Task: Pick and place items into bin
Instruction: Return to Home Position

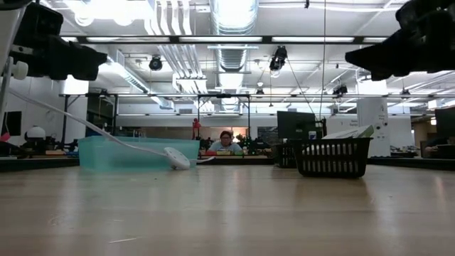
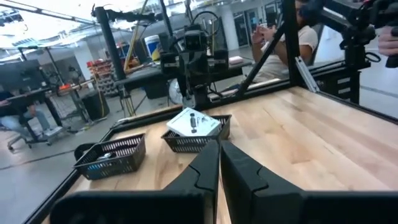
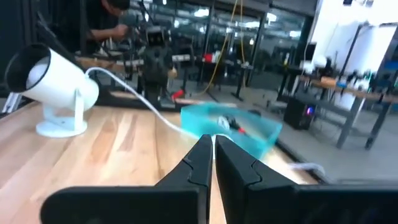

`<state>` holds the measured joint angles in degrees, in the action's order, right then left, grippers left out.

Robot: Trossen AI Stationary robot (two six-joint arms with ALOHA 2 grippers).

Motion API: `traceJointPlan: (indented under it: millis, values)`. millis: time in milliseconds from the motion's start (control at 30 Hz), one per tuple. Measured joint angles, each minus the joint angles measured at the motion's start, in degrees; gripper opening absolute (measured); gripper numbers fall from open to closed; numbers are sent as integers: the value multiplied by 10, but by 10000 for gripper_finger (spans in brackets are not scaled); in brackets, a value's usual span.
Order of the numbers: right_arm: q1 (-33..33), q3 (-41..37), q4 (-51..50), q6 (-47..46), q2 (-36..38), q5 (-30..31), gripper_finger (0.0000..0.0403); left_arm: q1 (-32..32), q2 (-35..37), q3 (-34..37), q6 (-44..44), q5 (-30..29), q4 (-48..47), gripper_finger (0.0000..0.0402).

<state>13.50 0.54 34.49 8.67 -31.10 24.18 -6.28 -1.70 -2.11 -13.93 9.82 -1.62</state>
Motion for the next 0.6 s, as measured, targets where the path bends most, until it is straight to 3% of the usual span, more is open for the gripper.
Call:
traceJointPlan:
  millis: [200,400,600]
  values:
    - [0,0,-175,-55,141,-17,8,0,1,0,10,-54,1,1]
    - [0,0,-248,-6,215,-130,8,0,1,1,16,-53,1,1]
    - [-1,0,-296,-53,226,-40,8,0,1,1,15,-29,-3,1]
